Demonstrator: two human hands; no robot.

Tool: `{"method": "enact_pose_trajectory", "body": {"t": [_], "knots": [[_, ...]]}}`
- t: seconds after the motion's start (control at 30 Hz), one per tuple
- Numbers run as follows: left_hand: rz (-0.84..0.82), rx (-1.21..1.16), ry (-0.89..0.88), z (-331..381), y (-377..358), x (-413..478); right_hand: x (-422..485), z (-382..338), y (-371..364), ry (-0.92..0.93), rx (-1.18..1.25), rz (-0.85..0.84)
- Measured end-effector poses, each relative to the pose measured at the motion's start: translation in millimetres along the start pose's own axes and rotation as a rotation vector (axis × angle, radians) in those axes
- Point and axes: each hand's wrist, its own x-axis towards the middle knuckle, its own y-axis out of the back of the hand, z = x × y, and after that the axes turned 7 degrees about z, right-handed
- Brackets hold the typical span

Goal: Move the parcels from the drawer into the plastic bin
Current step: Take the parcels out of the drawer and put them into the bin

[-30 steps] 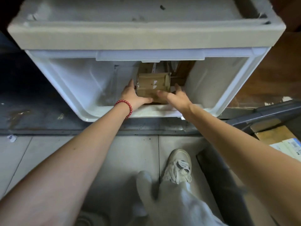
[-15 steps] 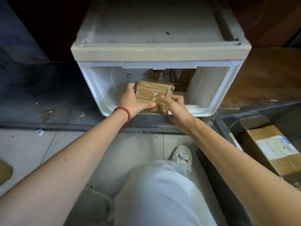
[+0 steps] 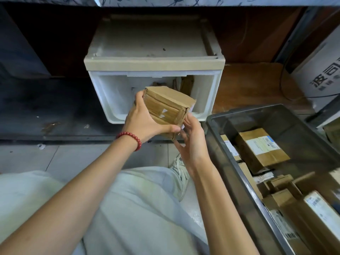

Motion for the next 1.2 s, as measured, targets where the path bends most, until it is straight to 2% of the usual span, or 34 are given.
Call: {"method": "enact_pose_trajectory", "body": {"t": [0.13,0.27,0.4,0.5,0.6,0.7,0.77,1.03,1.2], "knots": [[0.079,-0.056,0.113,-1.3,-15.5,-25.4,-11.9,5.0,6.6,-0.021,-0.087,0.008],[0.157,0.078,0.057,-2.9,-19.5,-20.9,-8.0,14.7,12.7,-0.016,-0.174,-0.016],[0.177,0.031,0.14,-10.1,-14.6,-12.1,7.0,12.9,17.6,0.093,-0.29,-0.039],[0.138,-0.089,0.213,-11.5,-10.8,-10.7,23.3,16.3,28.7,0.207,-0.347,0.089],[0.025,-0.277,0.265,-12.7,-11.3,-11.4,34.5,22.3,51.1,0.145,-0.405,0.228],[-0.13,-0.396,0.293,-12.2,-14.5,-11.9,40.9,25.8,68.5,0.027,-0.335,0.26],[-0.172,-0.422,0.302,-10.4,-18.4,-11.5,42.7,24.3,73.1,-0.005,-0.254,0.279],[-0.045,-0.447,0.265,-5.2,-22.3,-3.0,40.8,34.1,80.6,0.036,-0.204,0.235],[-0.084,-0.388,0.282,-10.3,-22.4,-1.0,41.3,34.8,73.4,-0.014,-0.125,0.2]]}}
